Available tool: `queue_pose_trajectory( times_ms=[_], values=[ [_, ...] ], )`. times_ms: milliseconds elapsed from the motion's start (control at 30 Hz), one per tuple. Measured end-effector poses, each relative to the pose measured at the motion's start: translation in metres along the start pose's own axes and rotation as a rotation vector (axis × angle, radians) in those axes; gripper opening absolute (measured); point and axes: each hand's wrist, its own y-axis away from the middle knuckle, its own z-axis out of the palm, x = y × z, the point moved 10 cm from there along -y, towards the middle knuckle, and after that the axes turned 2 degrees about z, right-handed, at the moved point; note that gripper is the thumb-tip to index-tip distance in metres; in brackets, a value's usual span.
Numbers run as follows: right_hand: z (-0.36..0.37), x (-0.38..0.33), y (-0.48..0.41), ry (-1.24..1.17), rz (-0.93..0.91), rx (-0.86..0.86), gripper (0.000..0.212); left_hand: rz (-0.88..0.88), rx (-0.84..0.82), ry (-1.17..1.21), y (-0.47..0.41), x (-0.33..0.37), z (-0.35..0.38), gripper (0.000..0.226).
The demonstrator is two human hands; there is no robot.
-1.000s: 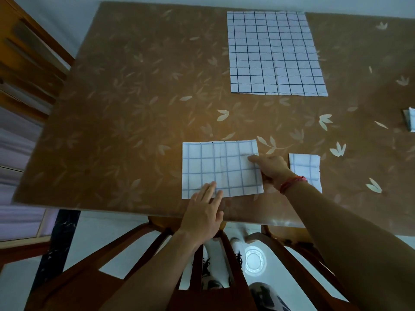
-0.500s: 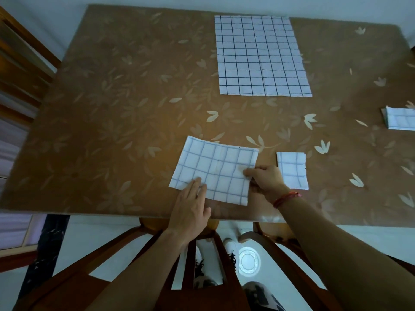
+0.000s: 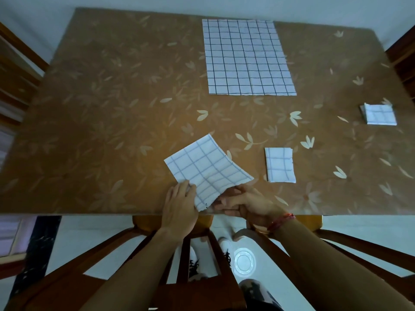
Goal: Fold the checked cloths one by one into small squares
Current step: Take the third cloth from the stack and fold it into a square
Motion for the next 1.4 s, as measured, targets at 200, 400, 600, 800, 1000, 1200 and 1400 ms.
queue_pose_trajectory(
  times_ms=[200,400,600,800,1000,1200,1400],
  values=[
    [-0.049,-0.028,0.004,0.578,-0.23,0.394,0.067,0.063,-0.051,0.08,0.008,-0.013,0.007,0.049],
    [-0.031,-0.048,0.017,1.001,-0.38,0.415,0.067,0.151,-0.056,0.121,0.026,-0.025,0.007,0.057],
    [-0.02,-0.05,0.011,1.24,-0.501,0.466,0.028,0.126,0.092,0.085,0.032,-0.036,-0.012,0.046],
    [-0.022,-0.05,0.004,1.191,-0.486,0.488,0.011,0.062,0.128,0.109,0.028,-0.049,-0.015,0.038],
    [-0.034,-0.051,-0.005,1.104,-0.36,0.513,0.023,-0.074,0.147,0.186,0.016,-0.064,-0.02,0.013],
    [-0.047,-0.05,-0.021,1.006,-0.29,0.513,0.028,-0.141,0.142,0.236,0.001,-0.07,-0.03,0.034],
    [-0.052,-0.06,-0.031,0.981,-0.271,0.563,0.021,-0.196,0.128,0.239,-0.01,-0.08,-0.025,0.007]
  ],
)
